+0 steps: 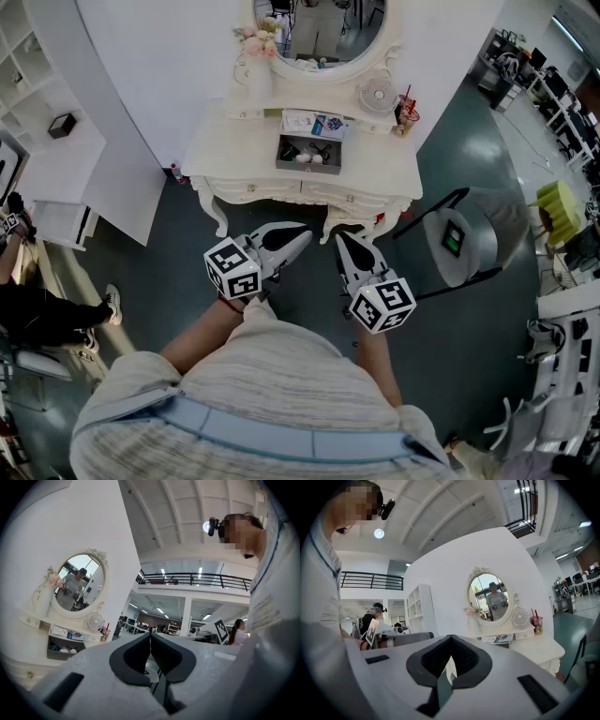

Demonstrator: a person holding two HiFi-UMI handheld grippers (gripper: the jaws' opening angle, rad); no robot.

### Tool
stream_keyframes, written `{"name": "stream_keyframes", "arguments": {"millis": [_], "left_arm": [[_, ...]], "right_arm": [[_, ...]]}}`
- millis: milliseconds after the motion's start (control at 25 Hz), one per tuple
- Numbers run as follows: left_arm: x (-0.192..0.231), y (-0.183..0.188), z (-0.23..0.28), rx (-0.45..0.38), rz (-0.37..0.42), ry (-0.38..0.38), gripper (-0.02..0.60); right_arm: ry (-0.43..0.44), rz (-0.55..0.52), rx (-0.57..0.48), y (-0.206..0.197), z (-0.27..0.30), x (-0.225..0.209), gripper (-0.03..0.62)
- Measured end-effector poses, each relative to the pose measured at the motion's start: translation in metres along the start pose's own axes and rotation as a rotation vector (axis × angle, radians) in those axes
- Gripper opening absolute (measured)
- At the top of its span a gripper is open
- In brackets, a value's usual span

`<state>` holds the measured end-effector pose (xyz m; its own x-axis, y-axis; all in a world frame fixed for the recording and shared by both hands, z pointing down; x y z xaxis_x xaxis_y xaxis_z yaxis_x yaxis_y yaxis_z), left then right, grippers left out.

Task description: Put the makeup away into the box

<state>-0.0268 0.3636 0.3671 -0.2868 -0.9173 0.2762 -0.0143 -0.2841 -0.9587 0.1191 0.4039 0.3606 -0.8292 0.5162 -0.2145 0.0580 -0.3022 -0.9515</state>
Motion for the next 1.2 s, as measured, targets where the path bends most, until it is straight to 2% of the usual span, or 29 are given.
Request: {"name": "stream_keyframes", "arguments": {"millis": [480, 640, 760, 1200], "left_arm": [[0.008, -0.001, 0.004, 0.009, -0.009, -0.003, 0.015], [0.01, -0.004, 0.007, 0.016, -0.014, -0.004, 0.015], [0.012, -0.005, 0.008, 0.026, -0.014, 0.002, 0.015], [0.038, -0.003, 0.021, 0.026, -0.032, 0.018, 0.015]], "right_arm": [[-0.004, 0.009, 0.005, -0.001, 0.006, -0.007, 0.008], [-0.008, 0.03, -0.031, 0.0, 0.005, -0.013, 0.008], [0.026, 0.069, -0.058, 0.002, 0.005, -0.016, 0.011], [0.034, 0.066, -0.021, 0.005, 0.021, -0.035, 0.011]]}}
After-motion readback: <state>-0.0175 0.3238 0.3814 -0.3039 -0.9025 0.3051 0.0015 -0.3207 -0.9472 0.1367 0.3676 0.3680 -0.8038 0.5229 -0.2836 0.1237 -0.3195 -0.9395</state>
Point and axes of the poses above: the fingertips, and each gripper's own axes: z forward along the fingers, x to its left, y out of its top, the point moved 6 cm from there along -z, backward along the fingers, and after that the axes turned 11 degrees about x, right-handed, at the moved point
